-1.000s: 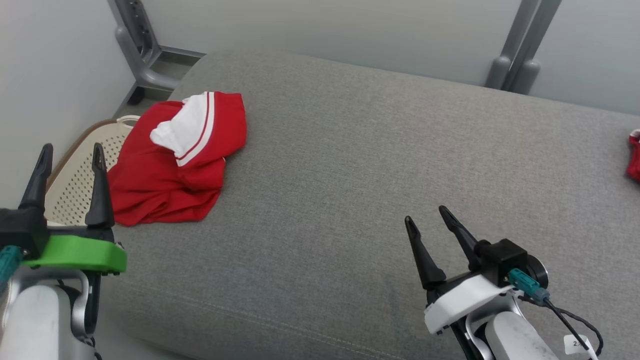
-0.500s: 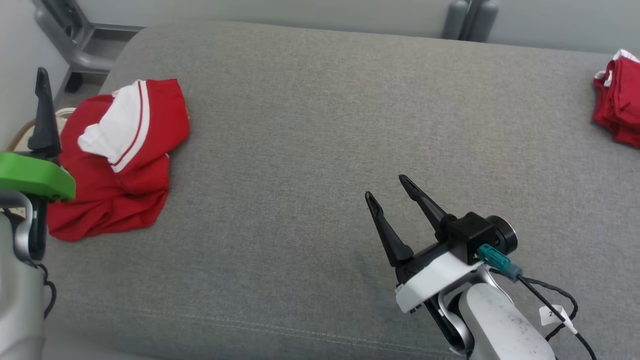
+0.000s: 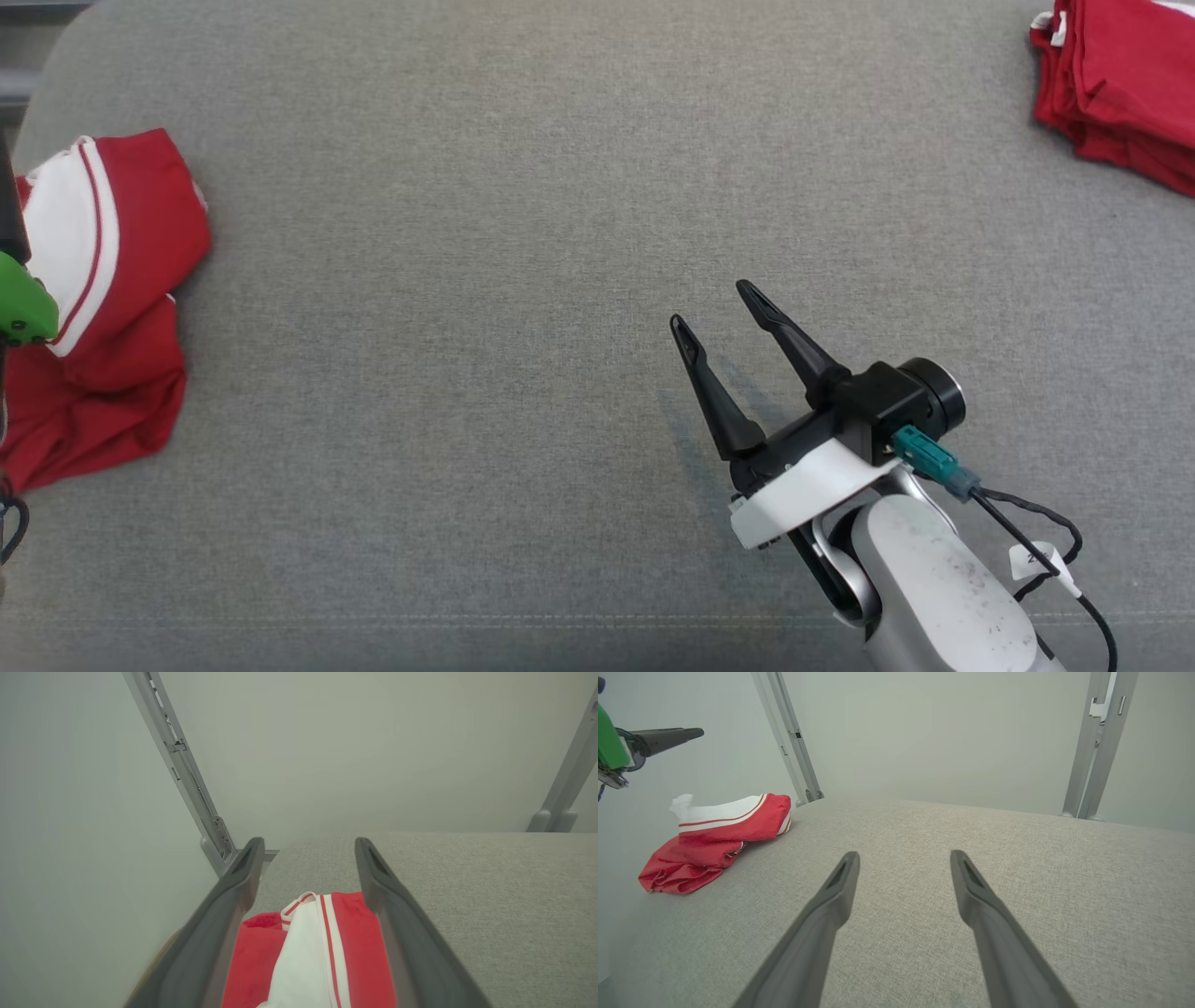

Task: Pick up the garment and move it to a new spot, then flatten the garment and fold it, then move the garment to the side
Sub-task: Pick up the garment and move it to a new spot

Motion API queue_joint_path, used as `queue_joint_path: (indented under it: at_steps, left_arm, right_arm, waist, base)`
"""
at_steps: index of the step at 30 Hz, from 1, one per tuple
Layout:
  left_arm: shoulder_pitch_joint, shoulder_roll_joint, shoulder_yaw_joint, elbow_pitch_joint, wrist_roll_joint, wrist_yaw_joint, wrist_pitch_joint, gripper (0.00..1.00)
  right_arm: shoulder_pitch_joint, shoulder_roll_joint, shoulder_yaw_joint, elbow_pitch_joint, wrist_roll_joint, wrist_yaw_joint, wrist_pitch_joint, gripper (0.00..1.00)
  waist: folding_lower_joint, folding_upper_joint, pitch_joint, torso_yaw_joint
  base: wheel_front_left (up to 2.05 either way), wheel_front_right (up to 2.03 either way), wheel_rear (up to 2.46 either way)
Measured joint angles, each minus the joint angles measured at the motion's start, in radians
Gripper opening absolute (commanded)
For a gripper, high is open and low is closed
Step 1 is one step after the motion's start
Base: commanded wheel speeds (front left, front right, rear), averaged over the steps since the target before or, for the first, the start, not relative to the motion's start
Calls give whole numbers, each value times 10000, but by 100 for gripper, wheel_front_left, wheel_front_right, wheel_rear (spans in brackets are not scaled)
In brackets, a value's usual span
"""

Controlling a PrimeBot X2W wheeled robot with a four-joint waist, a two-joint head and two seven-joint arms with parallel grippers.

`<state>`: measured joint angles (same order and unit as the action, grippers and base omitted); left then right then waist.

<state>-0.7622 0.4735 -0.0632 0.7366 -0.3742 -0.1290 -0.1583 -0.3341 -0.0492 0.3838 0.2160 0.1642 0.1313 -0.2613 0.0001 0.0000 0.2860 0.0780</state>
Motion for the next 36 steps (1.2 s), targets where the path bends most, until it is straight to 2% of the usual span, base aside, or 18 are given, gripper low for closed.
queue_joint_path:
  at_steps: [6,10,16,26,30,31,32,36]
  left_arm:
    - [-442,433,-393,1287,-512,-2,63,100]
    - [-709,500,-802,1994,-874,-2,522,100]
    - [-894,713,-1269,2803,-1256,-2,627,100]
    - [-958,487,-1801,3998,-2268,-2,2313,100]
    - [-1007,481,-1952,4027,-2518,-2,2360,100]
    - [-1005,487,-2023,4044,-2518,-2,2297,47]
    - [-1005,512,-2073,4071,-2508,-2,2140,0]
    - [-971,523,-2263,4059,-2539,-2,1843,0]
  right_arm:
    - [-98,-4,-58,-102,-77,0,-2,100]
    - [-136,-2,-98,-125,-104,0,-4,100]
    - [-199,0,-111,-134,-161,0,8,100]
    - [-217,0,-8,-203,-188,0,194,100]
    - [-219,0,19,-230,-219,0,284,100]
    - [-220,0,25,-232,-226,0,305,100]
    - [-222,0,27,-234,-244,0,307,100]
    - [-251,0,21,-236,-255,0,311,100]
  waist:
    - [0,0,536,-368]
    - [0,0,784,-530]
    - [0,0,934,-580]
    - [0,0,992,-596]
    - [-1,0,988,-609]
    - [-1,0,984,-616]
    - [0,0,980,-625]
    - [-1,0,949,-642]
  base:
    - [0,0,0]
    - [0,0,0]
    - [0,0,0]
    - [0,0,0]
    - [0,0,0]
    - [0,0,0]
    - [0,0,0]
    - [0,0,0]
